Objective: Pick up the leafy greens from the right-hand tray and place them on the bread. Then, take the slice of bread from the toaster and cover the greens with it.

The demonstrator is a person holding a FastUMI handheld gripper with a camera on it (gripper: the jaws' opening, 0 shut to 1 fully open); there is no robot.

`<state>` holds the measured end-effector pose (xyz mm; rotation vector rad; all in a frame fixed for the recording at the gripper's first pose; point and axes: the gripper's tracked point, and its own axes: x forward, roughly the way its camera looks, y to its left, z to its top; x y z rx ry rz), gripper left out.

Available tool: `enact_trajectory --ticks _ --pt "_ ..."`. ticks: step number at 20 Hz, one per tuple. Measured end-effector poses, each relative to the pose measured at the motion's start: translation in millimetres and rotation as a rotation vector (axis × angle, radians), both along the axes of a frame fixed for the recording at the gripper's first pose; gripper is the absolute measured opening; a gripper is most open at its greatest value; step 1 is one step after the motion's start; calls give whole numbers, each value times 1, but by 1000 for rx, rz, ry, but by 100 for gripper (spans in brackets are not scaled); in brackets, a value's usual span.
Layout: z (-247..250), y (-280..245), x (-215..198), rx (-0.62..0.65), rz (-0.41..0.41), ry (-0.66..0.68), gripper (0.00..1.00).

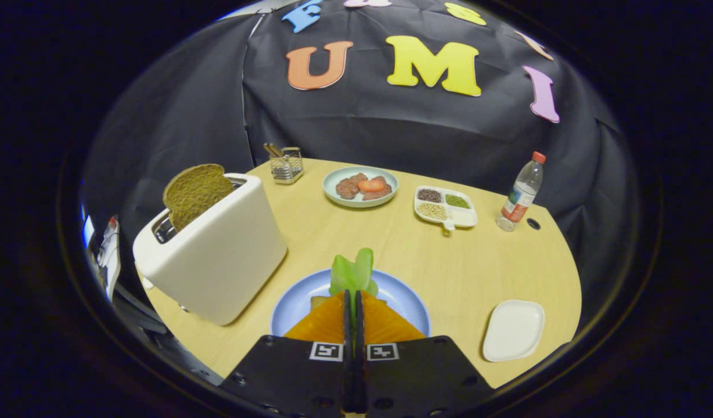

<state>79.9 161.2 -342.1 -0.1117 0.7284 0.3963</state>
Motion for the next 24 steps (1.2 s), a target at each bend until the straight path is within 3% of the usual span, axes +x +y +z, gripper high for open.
enact_trajectory --ticks 2,5,6,9,12,15,24 --pt "-3 11 -6 17 3 22 1" --pt "-8 23 -11 22 5 42 8" --pt "-8 24 -14 18 7 47 15" --pt "-12 31 -17 14 14 55 20" --pt "-16 32 -20 11 11 67 51" --pt "-18 30 -20 7 -6 67 57" --pt "17 13 -11 4 -56 -22 92"
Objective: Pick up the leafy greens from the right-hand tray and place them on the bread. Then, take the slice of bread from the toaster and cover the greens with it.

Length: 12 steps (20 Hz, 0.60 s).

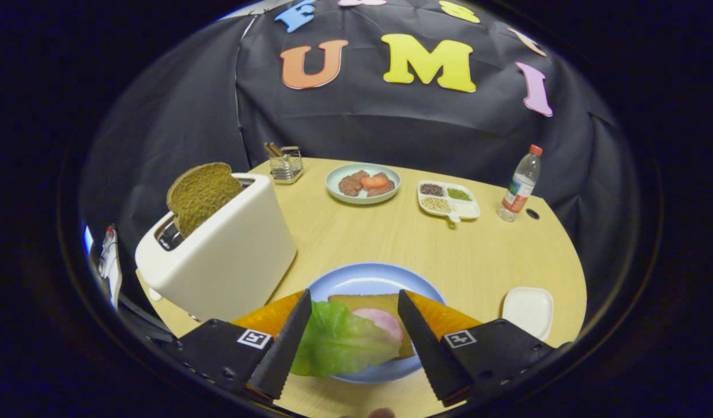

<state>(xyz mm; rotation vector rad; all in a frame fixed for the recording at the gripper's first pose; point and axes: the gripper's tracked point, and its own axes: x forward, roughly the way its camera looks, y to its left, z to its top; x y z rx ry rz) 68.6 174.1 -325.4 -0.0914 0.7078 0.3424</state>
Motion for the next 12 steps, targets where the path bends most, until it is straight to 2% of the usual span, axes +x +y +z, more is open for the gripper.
enact_trajectory --ticks 2,6,12 --pt "27 4 2 9 1 -60 97" --pt "83 29 -9 60 -18 -137 97" --pt "142 108 -34 182 -17 -167 96"
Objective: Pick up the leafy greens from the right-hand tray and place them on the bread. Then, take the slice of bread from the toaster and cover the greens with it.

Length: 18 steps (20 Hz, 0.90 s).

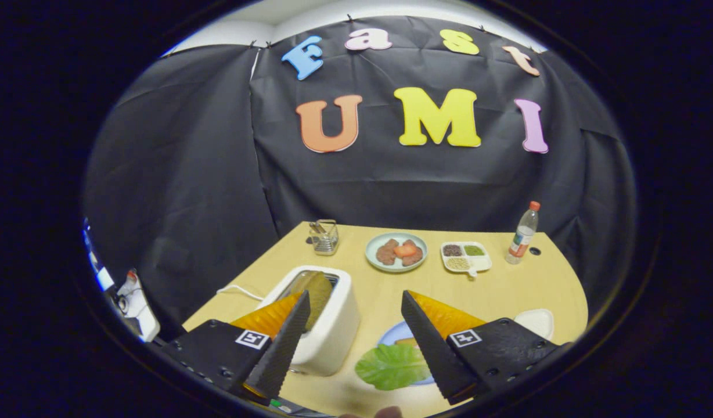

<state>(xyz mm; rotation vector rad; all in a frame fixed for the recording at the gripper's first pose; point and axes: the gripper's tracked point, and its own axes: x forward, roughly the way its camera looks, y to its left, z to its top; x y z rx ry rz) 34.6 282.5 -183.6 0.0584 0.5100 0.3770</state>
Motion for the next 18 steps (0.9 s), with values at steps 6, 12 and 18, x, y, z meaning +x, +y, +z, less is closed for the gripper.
enact_trajectory --ticks 6,12,18 --pt "-17 59 8 -33 -71 64 96" --pt "-57 79 29 -140 -115 87 82" --pt "-80 62 40 -203 -192 133 38"
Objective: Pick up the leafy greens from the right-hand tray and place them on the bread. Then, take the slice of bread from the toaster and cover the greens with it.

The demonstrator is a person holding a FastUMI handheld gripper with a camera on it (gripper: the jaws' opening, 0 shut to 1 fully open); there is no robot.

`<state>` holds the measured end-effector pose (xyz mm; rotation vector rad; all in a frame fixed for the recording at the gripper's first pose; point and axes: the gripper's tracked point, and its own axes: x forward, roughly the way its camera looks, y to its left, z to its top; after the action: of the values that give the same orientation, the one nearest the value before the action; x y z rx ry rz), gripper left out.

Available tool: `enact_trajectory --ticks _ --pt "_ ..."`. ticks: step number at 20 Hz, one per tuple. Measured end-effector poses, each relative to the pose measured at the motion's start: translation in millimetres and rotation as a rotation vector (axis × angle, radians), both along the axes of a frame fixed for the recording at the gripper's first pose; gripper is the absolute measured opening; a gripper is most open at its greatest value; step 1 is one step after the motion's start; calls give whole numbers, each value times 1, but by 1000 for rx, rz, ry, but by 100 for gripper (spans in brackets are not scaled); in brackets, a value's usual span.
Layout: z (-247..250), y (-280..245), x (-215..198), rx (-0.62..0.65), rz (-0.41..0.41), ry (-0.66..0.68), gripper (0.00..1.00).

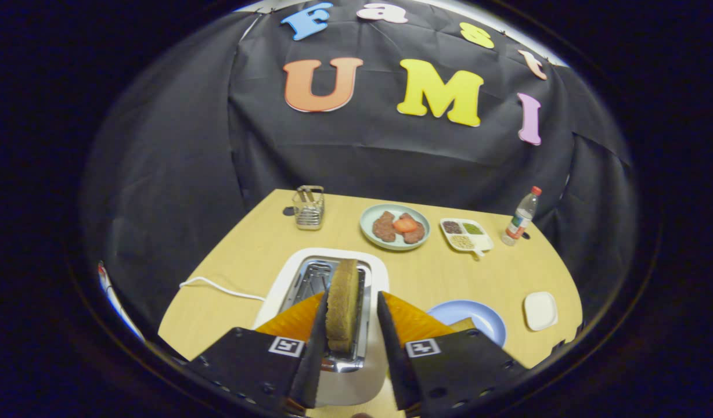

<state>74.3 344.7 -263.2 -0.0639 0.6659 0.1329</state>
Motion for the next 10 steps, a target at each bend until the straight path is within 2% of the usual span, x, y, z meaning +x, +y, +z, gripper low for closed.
enact_trajectory --ticks 5,10 --pt "10 2 2 22 37 15 6" --pt "57 3 -5 122 87 -30 6"
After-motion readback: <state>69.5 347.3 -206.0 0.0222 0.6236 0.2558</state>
